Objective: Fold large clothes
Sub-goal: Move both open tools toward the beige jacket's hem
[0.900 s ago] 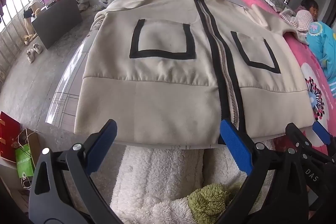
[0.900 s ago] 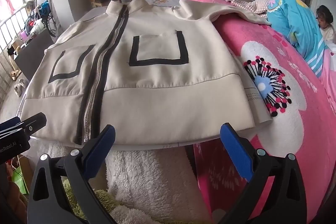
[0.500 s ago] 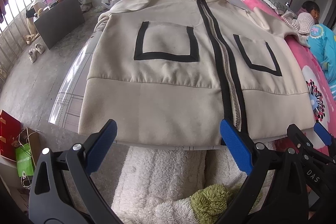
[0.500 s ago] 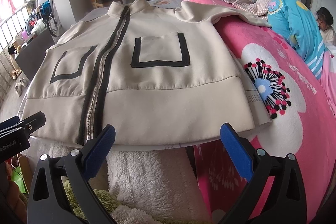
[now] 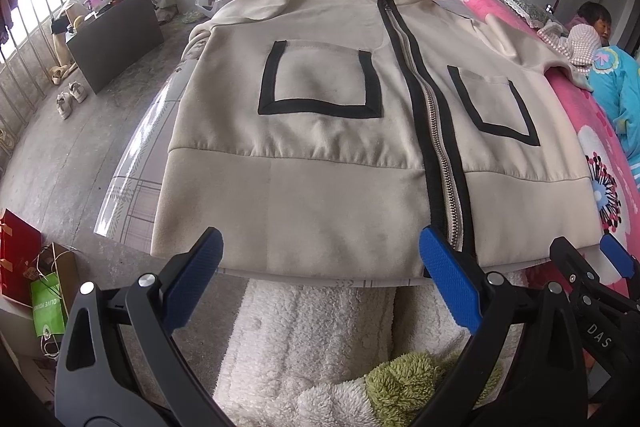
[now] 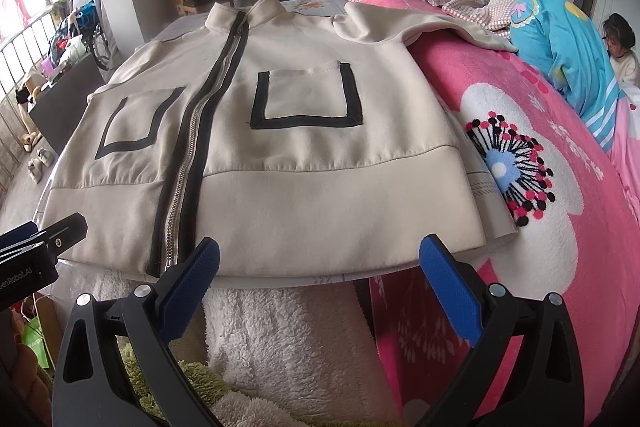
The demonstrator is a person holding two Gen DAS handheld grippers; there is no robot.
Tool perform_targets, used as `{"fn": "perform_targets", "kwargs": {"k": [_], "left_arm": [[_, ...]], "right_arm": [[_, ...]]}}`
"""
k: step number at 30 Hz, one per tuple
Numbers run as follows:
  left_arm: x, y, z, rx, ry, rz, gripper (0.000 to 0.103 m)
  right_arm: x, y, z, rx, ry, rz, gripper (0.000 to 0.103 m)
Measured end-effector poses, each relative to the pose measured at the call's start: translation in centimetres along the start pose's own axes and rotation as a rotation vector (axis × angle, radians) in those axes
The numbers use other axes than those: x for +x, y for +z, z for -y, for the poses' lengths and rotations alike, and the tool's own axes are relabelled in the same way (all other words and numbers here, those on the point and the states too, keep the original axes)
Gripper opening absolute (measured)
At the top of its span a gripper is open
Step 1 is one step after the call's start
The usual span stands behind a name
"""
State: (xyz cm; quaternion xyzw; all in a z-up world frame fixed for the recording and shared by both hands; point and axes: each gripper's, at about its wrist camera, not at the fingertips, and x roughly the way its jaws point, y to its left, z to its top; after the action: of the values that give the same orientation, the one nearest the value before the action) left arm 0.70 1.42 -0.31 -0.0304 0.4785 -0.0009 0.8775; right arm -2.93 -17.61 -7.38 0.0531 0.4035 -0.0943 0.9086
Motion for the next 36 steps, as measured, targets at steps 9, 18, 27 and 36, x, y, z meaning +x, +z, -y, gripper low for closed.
{"fn": "perform_targets", "kwargs": {"k": [9, 18, 27, 36], "left_arm": [[0.0, 0.1, -0.2, -0.001, 0.005, 0.002, 0.095], [0.2, 0.1, -0.3, -0.004, 0.017, 0.006, 0.095], [0.7, 0.3, -0.2, 0.000, 0.039, 0.004, 0.095], [1.8, 1.4, -1.1, -0.013, 0.038, 0.049, 0.095]], "right_arm": [[0.0, 0.0, 0.0, 0.000, 0.000, 0.000, 0.098], [-0.2, 0.0, 0.0, 0.003, 0.004, -0.002, 0.098], [-0.2, 0.0, 0.0, 0.005, 0.008, 0.006, 0.098], [0.4, 2.6, 0.3, -0.024, -0.005, -0.006, 0.098]]}}
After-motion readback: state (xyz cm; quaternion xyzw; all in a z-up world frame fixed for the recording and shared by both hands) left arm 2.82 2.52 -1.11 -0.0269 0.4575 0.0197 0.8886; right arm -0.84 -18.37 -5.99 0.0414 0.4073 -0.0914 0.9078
